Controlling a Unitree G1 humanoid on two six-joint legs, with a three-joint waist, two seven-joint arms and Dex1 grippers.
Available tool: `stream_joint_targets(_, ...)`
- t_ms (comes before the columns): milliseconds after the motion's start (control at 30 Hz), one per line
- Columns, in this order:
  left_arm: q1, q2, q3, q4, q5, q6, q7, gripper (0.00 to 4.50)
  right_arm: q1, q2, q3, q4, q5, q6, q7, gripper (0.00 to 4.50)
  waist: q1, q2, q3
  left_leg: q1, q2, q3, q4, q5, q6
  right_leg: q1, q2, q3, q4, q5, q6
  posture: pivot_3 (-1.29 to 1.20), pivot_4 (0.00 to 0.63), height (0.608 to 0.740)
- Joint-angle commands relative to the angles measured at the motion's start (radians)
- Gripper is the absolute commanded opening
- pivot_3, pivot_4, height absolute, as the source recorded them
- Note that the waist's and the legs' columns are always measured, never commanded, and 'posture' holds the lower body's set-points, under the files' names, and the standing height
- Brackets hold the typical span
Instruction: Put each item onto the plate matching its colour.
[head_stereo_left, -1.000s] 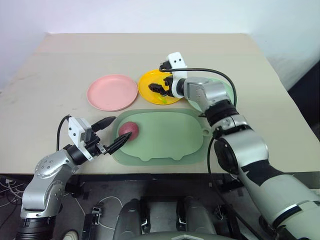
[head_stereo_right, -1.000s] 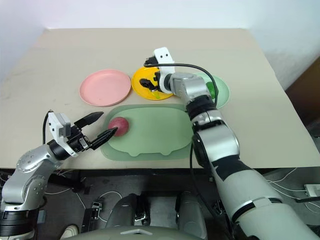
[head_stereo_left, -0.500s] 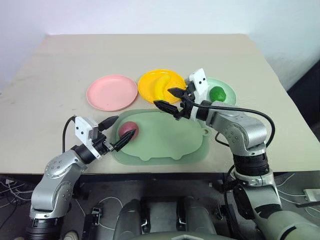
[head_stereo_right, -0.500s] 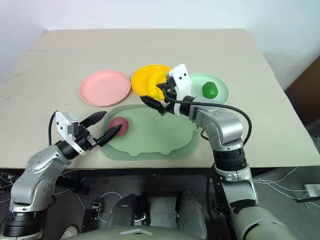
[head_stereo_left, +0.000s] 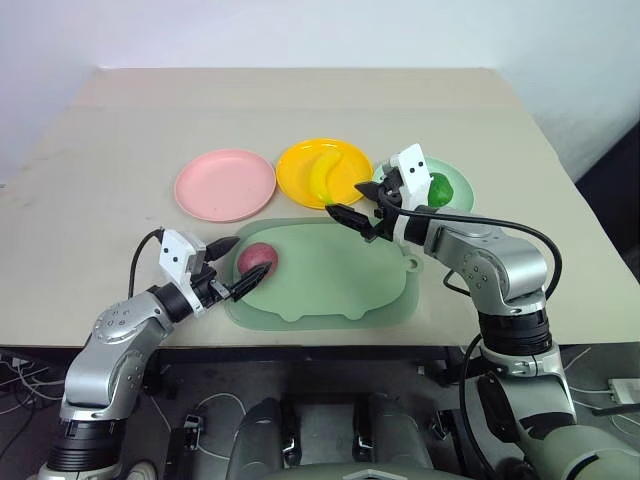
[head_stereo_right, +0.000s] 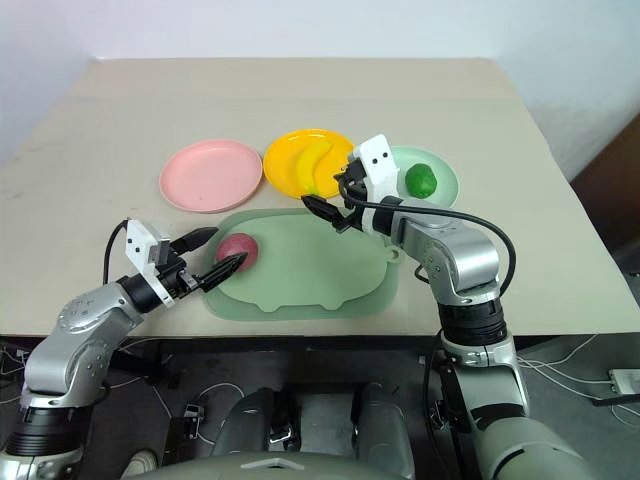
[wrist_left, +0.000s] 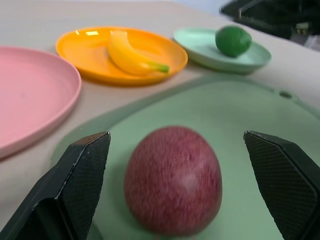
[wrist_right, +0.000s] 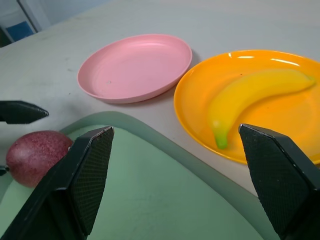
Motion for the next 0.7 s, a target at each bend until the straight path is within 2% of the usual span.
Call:
stream_joint_targets(33, -0.058, 0.013, -0.016, 0.047, 0.031, -0.029, -0.035, 4.5, 0.011, -0.007, -0.029, -0.057, 0.02, 0.003, -0.017, 4.23, 0.003, 0.0, 0.0, 0.0, 0.0, 0.0, 0.0, 0.0, 0.0, 0.0, 0.0, 0.0, 0.0, 0.0, 0.0, 0.0, 0.15, 0.695)
stream_joint_targets(367, -0.159, 0.011, -0.101, 0.217, 0.105, -0.081, -0.153, 4.5, 0.012, -0.015, -0.045, -0.068, 0.028, 0.028, -0.057, 4.23, -0.001, 0.0, 0.0, 0.0, 0.0, 0.001, 0.0, 0.0, 0.0, 0.0, 0.0, 0.0, 0.0, 0.0, 0.0, 0.0, 0.15, 0.695)
stream_joint_targets(533, -0.194, -0.007, -0.1, 0.244, 0.09, -0.067, -0.178, 4.5, 0.008, -0.019, -0.062, -0.087, 0.039, 0.067, -0.077, 4.23, -0.001, 0.0, 0.0, 0.0, 0.0, 0.0, 0.0, 0.0, 0.0, 0.0, 0.0, 0.0, 0.0, 0.0, 0.0, 0.0, 0.15, 0.695)
stream_joint_targets(633, -0.211, -0.014, -0.092, 0.261, 0.091, -0.07, -0.184, 3.93, 0.002, -0.027, -0.071, -0.088, 0.042, 0.082, -0.092, 4.27, -0.001, 0.0, 0.0, 0.0, 0.0, 0.0, 0.0, 0.0, 0.0, 0.0, 0.0, 0.0, 0.001, 0.0, 0.0, 0.0, 0.15, 0.695)
stream_joint_targets(700, -0.228, -0.017, -0.084, 0.278, 0.087, -0.067, -0.185, 3.24, -0.009, -0.029, -0.082, -0.082, 0.045, 0.087, -0.102, 4.27, 0.0, 0.0, 0.0, 0.0, 0.0, 0.0, 0.001, 0.0, 0.0, 0.0, 0.0, 0.0, 0.001, 0.0, 0.0, 0.0, 0.15, 0.695)
